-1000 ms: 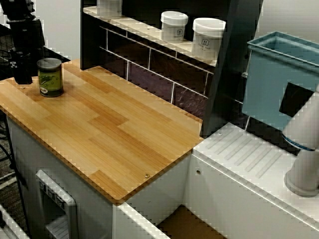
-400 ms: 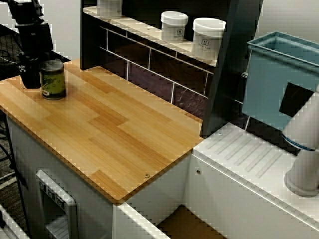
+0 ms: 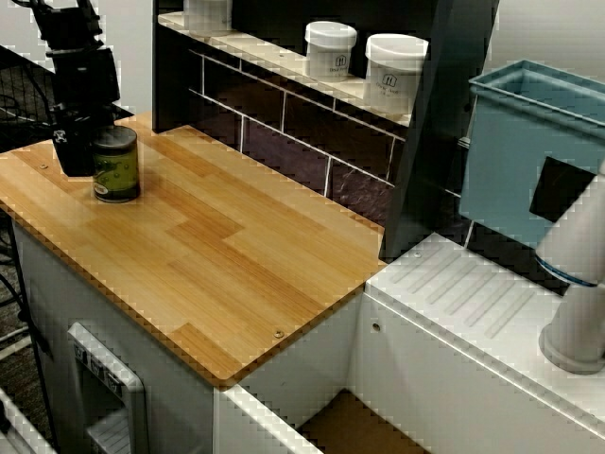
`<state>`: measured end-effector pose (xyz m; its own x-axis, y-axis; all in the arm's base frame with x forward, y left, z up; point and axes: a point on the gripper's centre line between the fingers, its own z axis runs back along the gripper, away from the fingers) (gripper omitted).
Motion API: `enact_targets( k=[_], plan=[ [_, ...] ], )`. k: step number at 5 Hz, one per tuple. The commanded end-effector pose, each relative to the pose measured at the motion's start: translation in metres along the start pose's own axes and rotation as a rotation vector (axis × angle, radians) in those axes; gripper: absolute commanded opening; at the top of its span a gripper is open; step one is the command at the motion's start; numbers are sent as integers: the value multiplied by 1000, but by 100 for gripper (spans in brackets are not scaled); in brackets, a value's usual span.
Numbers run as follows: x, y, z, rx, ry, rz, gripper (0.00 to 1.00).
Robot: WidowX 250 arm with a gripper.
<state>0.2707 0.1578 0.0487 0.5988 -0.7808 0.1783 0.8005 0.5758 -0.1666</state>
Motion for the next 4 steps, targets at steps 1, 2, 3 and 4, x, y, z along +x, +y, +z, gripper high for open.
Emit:
enact_targets(
  k=[1, 2, 3, 4],
  plan=[
    [42, -21, 9, 63, -4, 11, 100],
    [59, -27, 4, 60, -1, 15, 100],
    [76, -29, 0, 61, 1, 17, 100],
    [90, -36, -3, 51, -1, 19, 100]
  ],
)
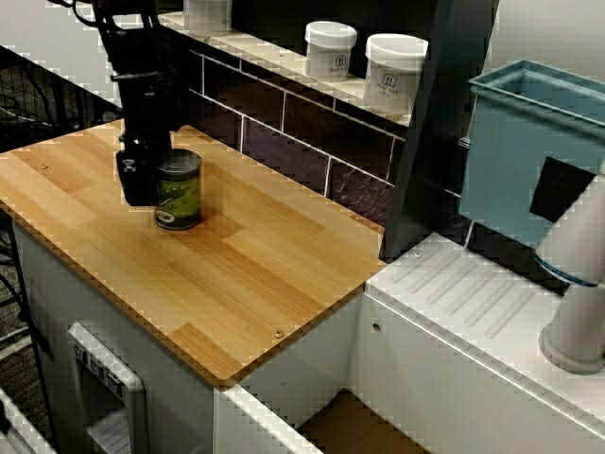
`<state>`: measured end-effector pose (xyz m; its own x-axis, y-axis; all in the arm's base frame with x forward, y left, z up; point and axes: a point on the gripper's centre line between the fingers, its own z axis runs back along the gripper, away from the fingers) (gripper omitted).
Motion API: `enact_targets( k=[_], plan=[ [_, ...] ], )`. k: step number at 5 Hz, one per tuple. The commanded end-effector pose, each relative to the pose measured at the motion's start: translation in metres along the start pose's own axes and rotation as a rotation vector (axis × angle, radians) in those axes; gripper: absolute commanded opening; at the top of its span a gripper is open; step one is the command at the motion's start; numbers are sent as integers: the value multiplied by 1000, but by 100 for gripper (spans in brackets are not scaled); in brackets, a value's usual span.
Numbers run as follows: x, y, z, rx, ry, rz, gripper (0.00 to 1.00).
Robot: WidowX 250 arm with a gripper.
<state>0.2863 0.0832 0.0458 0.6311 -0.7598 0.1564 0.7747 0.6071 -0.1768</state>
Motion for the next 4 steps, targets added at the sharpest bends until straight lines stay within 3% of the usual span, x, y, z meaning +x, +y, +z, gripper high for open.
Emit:
enact_targets(
  k=[1, 4],
  plan=[
    [35, -17, 13, 49, -13, -29, 100],
    [58, -57, -16, 41, 41, -67, 100]
  ],
)
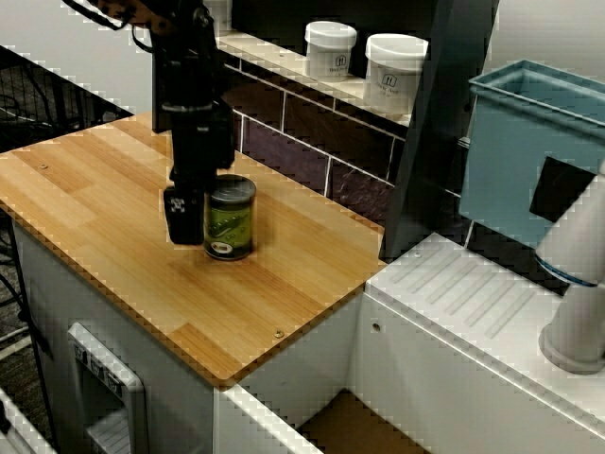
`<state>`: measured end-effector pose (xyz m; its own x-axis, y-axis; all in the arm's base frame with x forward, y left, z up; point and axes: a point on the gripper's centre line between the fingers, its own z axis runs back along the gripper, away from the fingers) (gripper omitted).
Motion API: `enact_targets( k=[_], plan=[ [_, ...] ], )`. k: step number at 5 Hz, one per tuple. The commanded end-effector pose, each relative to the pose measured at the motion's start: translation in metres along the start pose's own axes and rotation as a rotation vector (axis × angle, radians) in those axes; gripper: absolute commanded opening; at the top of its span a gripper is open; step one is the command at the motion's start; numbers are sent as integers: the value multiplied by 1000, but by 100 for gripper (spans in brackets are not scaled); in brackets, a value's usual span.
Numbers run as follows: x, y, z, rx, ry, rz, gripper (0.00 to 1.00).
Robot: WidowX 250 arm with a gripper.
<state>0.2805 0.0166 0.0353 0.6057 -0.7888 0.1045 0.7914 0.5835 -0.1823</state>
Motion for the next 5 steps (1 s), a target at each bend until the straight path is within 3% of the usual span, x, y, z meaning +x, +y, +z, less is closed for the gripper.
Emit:
enact_targets(
  k=[1, 3, 4, 5],
  plan=[
    [15, -24, 9, 50, -15, -55, 100],
    [6, -15, 19, 72, -15, -14, 100],
    [-8, -10, 37, 107, -19, 75, 100],
    [-20, -13, 53, 111, -41, 171, 100]
  ],
)
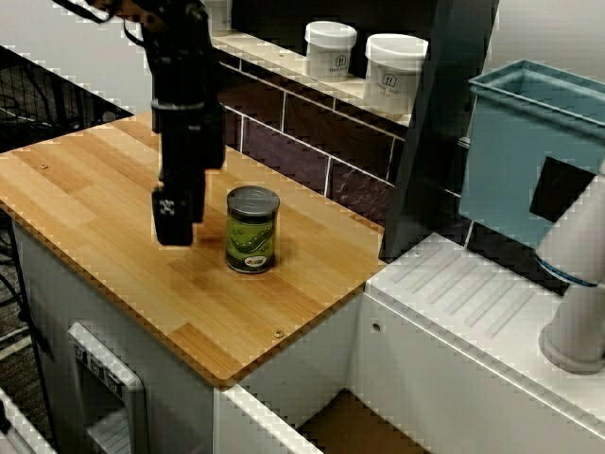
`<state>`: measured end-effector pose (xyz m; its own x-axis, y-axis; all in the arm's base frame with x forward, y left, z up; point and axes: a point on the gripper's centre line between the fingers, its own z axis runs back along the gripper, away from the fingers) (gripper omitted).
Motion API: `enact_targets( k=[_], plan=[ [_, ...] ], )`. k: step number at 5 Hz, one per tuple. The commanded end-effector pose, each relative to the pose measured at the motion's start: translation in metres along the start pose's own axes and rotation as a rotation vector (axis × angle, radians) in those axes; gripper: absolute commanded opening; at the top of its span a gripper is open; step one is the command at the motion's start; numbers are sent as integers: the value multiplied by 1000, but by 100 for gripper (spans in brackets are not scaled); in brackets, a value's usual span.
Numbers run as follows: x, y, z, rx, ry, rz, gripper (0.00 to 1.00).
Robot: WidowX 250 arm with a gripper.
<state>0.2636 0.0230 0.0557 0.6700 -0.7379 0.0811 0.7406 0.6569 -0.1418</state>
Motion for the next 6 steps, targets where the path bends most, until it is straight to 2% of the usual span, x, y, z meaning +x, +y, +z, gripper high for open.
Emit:
enact_targets(
  k=[1, 2, 3, 4, 6],
  plan=[
    [-12, -1, 42, 83, -86, 254, 100],
    [-10, -5, 47, 147, -150, 400, 100],
    [1, -7, 59, 167, -196, 451, 100],
    [15, -8, 73, 161, -245, 467, 100],
    [49, -7, 67, 150, -311, 527, 100]
  ],
)
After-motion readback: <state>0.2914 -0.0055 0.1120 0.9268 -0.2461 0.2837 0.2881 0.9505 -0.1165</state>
